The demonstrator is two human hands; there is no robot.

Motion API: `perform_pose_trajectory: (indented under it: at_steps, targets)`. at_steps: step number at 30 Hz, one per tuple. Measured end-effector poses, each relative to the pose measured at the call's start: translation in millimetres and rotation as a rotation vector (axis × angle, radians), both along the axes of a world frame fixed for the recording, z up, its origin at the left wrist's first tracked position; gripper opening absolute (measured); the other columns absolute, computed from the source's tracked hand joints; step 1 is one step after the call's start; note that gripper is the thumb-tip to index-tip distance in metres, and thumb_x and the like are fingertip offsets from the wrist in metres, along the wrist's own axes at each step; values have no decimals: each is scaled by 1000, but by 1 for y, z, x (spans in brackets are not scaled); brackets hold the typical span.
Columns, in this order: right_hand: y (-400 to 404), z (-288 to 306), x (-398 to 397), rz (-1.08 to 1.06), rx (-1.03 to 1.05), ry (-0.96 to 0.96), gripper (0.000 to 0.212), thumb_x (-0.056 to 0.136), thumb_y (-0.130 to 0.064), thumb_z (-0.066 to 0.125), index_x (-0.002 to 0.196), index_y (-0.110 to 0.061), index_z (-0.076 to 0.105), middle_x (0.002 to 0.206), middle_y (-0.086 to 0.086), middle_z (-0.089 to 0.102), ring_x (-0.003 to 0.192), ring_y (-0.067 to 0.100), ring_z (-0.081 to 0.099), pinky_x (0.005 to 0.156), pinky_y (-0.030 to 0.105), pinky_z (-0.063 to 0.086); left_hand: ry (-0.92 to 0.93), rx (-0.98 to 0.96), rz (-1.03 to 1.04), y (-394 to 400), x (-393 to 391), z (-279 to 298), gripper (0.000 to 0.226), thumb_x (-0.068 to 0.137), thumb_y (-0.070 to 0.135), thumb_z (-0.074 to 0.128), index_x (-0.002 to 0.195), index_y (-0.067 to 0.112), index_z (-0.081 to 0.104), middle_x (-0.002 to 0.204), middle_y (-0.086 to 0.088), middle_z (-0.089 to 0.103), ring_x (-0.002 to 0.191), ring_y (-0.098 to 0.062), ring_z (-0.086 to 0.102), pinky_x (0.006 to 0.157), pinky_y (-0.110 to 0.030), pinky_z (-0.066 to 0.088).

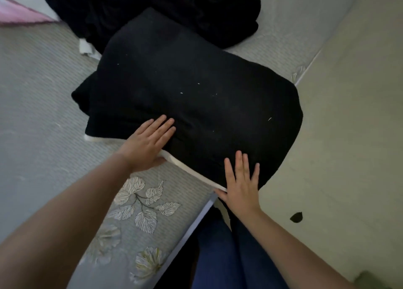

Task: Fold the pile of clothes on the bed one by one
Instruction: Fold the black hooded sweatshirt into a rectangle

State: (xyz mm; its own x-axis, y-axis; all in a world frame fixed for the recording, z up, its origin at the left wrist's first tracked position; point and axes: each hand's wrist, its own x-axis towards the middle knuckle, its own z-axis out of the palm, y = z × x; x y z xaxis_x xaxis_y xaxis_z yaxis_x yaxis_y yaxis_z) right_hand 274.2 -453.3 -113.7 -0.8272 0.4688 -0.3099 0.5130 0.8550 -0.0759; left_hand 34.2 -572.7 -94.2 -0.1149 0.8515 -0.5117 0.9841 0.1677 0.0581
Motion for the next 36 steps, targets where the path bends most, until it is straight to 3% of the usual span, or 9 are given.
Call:
perform_pose_trajectory:
  at_steps: [2, 4, 7, 15, 21, 28, 30, 32, 36]
  targets:
    - [3, -3, -3, 2, 42, -8, 111, 33, -43, 90, 123, -5, 38, 119, 26, 58, 107, 39, 59, 78, 65, 43, 7, 104, -10, 7, -1, 0, 83, 54, 25, 85, 122, -9, 50, 126, -27, 52, 118, -44, 47, 92, -56, 39]
    - [1, -3, -9, -28, 84, -23, 104, 32, -27, 92, 124, -7, 48, 119, 24, 59, 108, 37, 59, 78, 64, 43, 40, 211, -23, 12, 0, -1, 52, 62, 5, 74, 109, -11, 60, 114, -27, 61, 102, -45, 59, 77, -60, 46]
    - [-8, -1, -20, -113, 87, -77, 94, 27, -17, 91, 116, -5, 62, 120, 23, 59, 108, 38, 58, 80, 63, 43, 44, 361, -25, 16, -3, -3, 43, 75, 0, 34, 106, -9, 63, 107, -22, 66, 96, -39, 64, 73, -52, 52]
    - [-14, -12, -23, -194, 148, 71, 95, 37, -10, 89, 119, -8, 40, 118, 23, 60, 107, 38, 59, 81, 63, 42, 24, 418, -38, 20, -7, -2, 44, 72, 0, 33, 100, -7, 66, 100, -19, 69, 87, -34, 68, 66, -47, 55]
    - [-2, 2, -21, -253, 65, 239, 75, 38, 11, 86, 110, 3, 62, 113, 32, 59, 101, 48, 58, 80, 63, 41, 59, 454, -34, 16, -3, 11, 45, 72, -3, 31, 101, -10, 64, 104, -22, 67, 94, -39, 65, 71, -55, 51]
    - [63, 87, -17, -257, 180, 322, 67, 39, 22, 78, 103, 19, 59, 106, 40, 58, 96, 52, 58, 77, 58, 46, 61, 589, 51, 56, 9, 75, 51, 50, -27, 68, 100, -17, 61, 102, -31, 64, 90, -46, 63, 69, -61, 47]
    - [95, 121, -21, -225, 244, 308, 68, 36, 21, 78, 102, 18, 60, 105, 38, 60, 96, 49, 60, 76, 56, 48, 109, 628, 0, 83, 6, 107, 34, 68, -17, 52, 100, -16, 62, 102, -29, 64, 90, -44, 64, 70, -58, 48]
    - [128, 157, -25, -209, 297, 272, 69, 33, 17, 80, 99, 16, 62, 103, 34, 62, 94, 44, 63, 74, 51, 51, 165, 627, -60, 116, 3, 142, 41, 71, -5, 34, 98, -14, 64, 101, -27, 66, 90, -41, 65, 69, -54, 51]
    - [197, 219, -30, -229, 301, 275, 69, 27, 13, 83, 93, 16, 65, 98, 31, 66, 90, 40, 66, 72, 44, 54, 294, 672, -174, 193, -8, 207, 39, 65, -2, 40, 93, -10, 67, 96, -24, 68, 85, -35, 68, 62, -47, 55]
